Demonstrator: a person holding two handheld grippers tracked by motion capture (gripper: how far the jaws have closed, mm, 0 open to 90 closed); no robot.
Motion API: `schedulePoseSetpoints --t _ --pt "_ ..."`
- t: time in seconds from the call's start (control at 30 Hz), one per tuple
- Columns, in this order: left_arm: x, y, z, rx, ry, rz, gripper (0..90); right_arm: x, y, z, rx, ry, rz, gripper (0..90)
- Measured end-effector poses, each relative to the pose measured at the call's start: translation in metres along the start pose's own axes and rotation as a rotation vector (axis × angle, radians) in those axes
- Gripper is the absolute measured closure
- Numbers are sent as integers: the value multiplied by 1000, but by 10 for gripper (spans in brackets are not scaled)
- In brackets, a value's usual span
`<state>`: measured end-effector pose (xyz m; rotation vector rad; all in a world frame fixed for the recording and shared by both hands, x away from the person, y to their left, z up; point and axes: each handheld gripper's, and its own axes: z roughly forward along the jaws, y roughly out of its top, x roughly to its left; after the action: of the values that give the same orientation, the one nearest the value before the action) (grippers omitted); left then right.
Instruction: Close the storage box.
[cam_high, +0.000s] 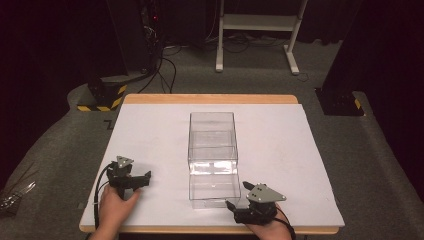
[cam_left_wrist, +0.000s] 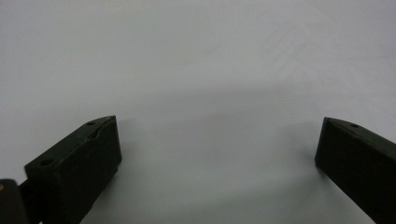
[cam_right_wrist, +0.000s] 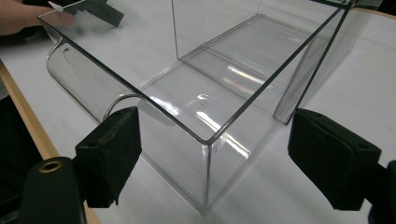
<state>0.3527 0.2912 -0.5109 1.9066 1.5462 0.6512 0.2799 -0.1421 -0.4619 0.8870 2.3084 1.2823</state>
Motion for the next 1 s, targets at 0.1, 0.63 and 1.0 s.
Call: schedulePoseSetpoints --t 0.1,0.63,1.0 --pt "0 0 0 0 0 0 5 0 0 1 0 -6 3 175" --pt "0 0 0 0 0 0 5 1 6 6 -20 -40 21 182" --pt "0 0 0 1 0 0 5 -2 10 13 -13 -68 23 181"
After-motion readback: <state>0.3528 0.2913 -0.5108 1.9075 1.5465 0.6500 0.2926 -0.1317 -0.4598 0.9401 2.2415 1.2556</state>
